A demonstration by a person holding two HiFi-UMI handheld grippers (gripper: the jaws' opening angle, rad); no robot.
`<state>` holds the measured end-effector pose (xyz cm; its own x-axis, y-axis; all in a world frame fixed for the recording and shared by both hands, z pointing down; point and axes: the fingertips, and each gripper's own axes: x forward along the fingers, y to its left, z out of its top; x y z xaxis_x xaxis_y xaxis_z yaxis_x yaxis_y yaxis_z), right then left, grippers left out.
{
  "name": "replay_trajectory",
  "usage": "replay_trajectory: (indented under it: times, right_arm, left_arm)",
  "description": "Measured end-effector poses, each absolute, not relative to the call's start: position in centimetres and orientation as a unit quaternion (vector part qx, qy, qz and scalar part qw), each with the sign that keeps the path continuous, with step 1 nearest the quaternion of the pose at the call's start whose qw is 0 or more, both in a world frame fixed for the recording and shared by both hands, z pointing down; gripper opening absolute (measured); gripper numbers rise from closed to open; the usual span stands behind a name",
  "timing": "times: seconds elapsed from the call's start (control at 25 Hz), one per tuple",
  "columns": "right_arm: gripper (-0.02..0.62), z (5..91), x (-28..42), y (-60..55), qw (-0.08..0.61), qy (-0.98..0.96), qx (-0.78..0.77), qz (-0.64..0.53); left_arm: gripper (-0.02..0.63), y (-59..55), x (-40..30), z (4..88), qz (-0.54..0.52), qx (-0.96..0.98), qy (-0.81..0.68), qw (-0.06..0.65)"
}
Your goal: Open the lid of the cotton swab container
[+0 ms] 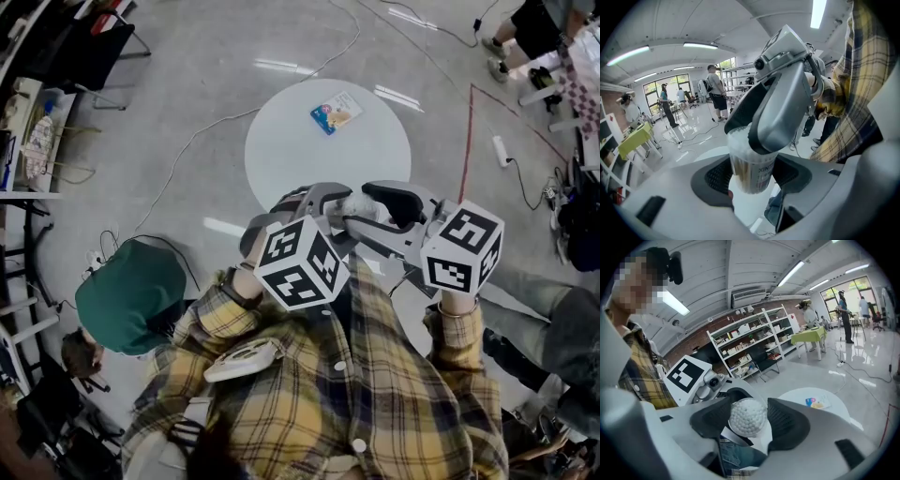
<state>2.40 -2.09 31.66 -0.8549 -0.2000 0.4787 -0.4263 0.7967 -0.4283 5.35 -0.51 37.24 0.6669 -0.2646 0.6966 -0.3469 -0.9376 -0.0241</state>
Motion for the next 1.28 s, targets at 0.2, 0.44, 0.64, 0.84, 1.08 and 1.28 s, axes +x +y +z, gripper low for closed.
replay_trajectory:
  times: [0.2,0.44,0.64,0.84,1.08,1.28]
  right_arm:
    - [0.258,31.4,2.1,-1.5,0.229,-0.936,0.165,0.211]
    - [0.285,32.1,1.5,-0.8,0.255,-0.935,0.159,0.188]
    - [0.291,32.2,1.4,-1.0,0.256,-0.934,0.165,0.186]
    - [0.318,32.5,1.7,-1.2,0.253,-0.926,0.170,0.224]
    - [0.279,32.6,1.8,-1.4,0.264,-0.921,0.186,0.220]
    - [0.272,33.3,2.2,-1.2,0.279,-0.910,0.165,0.260]
  left_arm:
    - [0.268,-0.3,5.5,37.1,0.366,0.913,-0.161,0.077]
    - [0.268,0.0,5.5,37.6,0.375,0.910,-0.155,0.082]
    - [0.268,-0.2,5.4,37.4,0.376,0.910,-0.155,0.081]
    - [0.268,0.2,5.4,37.1,0.377,0.909,-0.149,0.097]
    - [0.268,-0.4,5.3,37.3,0.399,0.901,-0.161,0.055]
    - [0.268,-0.2,5.3,37.6,0.399,0.902,-0.157,0.043]
